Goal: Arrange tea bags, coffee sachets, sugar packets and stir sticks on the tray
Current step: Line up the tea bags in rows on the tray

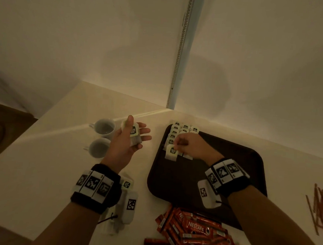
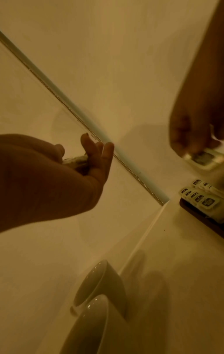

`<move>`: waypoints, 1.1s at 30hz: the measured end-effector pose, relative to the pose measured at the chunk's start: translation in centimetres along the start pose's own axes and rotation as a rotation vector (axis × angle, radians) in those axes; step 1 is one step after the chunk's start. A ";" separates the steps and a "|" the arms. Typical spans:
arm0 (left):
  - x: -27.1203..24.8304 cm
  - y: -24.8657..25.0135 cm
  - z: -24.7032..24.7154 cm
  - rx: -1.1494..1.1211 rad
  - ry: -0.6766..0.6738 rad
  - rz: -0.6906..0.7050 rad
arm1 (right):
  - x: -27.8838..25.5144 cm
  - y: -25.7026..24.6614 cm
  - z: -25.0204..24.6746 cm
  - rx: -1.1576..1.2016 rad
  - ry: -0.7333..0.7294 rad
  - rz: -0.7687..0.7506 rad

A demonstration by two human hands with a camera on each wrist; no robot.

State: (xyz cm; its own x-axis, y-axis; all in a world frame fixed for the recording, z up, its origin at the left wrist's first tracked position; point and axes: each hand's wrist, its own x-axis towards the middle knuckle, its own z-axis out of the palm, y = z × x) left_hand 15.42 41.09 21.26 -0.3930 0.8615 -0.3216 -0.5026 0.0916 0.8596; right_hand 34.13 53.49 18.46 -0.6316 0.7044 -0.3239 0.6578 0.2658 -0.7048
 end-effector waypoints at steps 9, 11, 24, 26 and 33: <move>0.9 0.3 -0.2 -0.130 -0.028 -0.078 | 4.4 4.7 4.4 -0.032 0.184 0.071; 1.0 0.3 -0.3 -0.135 -0.031 -0.079 | 5.2 4.9 4.6 -0.026 0.232 0.075; 1.9 -0.5 -0.6 -0.049 -0.019 -0.133 | 6.1 1.6 3.9 0.068 0.447 -0.039; 1.9 -0.6 -0.2 -0.031 -0.032 -0.150 | 4.7 -1.9 2.9 0.205 0.489 -0.252; 1.2 -0.3 1.6 -0.055 -0.096 -0.141 | 1.3 -8.0 1.2 -0.129 0.327 -0.634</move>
State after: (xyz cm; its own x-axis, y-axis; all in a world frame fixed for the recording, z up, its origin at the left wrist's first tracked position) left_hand 16.28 42.90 21.25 -0.2412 0.8861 -0.3959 -0.5903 0.1899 0.7846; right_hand 27.55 51.42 22.92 -0.7660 0.5447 0.3415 0.2618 0.7494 -0.6082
